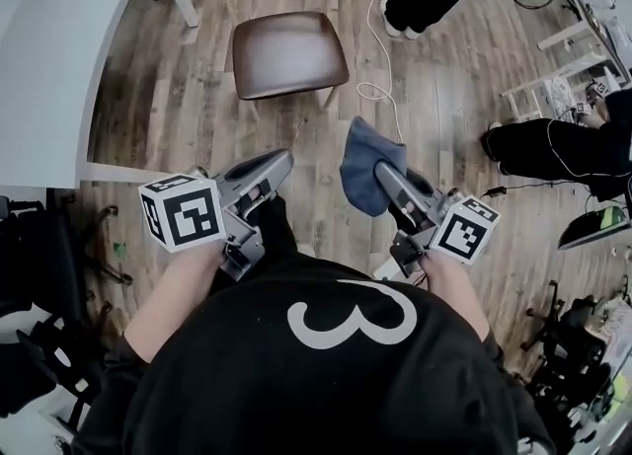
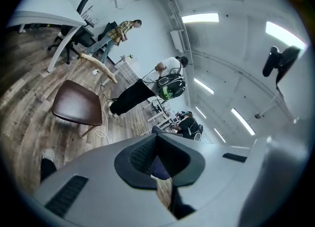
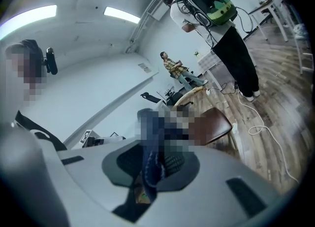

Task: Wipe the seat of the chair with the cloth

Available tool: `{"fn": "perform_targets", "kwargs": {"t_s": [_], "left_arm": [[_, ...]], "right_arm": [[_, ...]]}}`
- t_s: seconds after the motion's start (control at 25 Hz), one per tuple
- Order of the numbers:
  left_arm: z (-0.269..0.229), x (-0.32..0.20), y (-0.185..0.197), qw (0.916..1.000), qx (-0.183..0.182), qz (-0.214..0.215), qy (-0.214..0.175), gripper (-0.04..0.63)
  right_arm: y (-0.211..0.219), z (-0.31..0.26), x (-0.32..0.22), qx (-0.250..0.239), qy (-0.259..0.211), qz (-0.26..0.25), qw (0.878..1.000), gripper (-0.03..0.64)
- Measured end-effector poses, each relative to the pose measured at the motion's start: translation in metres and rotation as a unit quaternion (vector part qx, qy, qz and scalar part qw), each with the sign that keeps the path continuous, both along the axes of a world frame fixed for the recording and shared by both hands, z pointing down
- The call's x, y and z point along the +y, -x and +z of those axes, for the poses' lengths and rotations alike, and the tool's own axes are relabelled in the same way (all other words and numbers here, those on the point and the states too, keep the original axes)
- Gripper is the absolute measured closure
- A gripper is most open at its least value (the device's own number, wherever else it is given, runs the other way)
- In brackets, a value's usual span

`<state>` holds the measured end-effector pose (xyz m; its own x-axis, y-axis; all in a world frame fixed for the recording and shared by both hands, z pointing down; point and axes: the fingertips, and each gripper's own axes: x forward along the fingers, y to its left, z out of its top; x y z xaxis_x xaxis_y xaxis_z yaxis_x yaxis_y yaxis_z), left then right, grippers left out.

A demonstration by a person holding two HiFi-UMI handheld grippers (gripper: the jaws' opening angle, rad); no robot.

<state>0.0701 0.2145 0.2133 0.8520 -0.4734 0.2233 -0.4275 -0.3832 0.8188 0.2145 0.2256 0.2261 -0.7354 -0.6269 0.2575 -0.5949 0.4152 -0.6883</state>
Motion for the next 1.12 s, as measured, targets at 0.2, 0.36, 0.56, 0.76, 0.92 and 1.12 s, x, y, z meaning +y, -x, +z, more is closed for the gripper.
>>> {"fn": "perform_targets", "kwargs": {"t_s": [0.2,0.36,0.56,0.76,0.92,1.12], "left_arm": [[0.039,-0.074,0.024,0.9995,-0.008,-0.012,0.027,0.583],[0.061,-0.140,0.050,0.9979,-0.023,-0.011,0.059,0.583],[0.087,-0.224,0.091,0.9962,-0.048,-0.013,0.072,0.583],[0.142,-0.283,0.122,0.9879,-0.053,-0.034,0.142,0.583],[0.187,-0.301,0.143,0.9706,-0.009,-0.060,0.233,0.583],[0.250,-0.296,0.160,0.9365,0.014,-0.113,0.332,0.583]], "right_arm": [[0.027,0.015,-0.074,0.017,0.019,-0.012,1.000,0.563],[0.052,0.024,-0.145,0.025,0.039,-0.011,0.999,0.563],[0.090,0.047,-0.234,0.040,0.069,-0.019,0.997,0.563],[0.136,0.077,-0.303,0.026,0.100,-0.027,0.994,0.563],[0.163,0.104,-0.342,0.029,0.120,-0.039,0.992,0.563],[0.176,0.158,-0.356,0.064,0.151,-0.085,0.983,0.563]]}}
